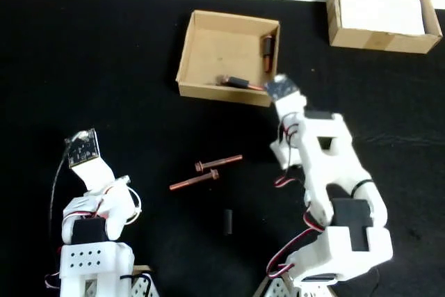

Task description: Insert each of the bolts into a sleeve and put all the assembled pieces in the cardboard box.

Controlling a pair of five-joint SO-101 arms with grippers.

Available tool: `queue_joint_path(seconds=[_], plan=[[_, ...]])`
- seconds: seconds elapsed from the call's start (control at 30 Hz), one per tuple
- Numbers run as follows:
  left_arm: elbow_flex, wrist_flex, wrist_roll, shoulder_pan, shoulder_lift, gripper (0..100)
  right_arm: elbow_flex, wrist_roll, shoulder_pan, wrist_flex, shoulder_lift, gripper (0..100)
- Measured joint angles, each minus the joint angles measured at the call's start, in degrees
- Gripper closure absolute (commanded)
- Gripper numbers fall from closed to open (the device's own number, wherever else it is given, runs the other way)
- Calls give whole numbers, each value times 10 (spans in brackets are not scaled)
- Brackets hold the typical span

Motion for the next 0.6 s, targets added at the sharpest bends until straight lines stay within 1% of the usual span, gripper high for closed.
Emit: queue_joint_path(seconds=[0.27,0.33,0.47,0.6], plan=[[0,0,-1,0,0,970,-35,1,4,89,1,863],[0,0,-1,0,0,970,-38,1,4,90,1,892],[0,0,-1,0,0,970,-39,1,4,92,1,986],[0,0,-1,0,0,970,-39,1,4,80,1,991]])
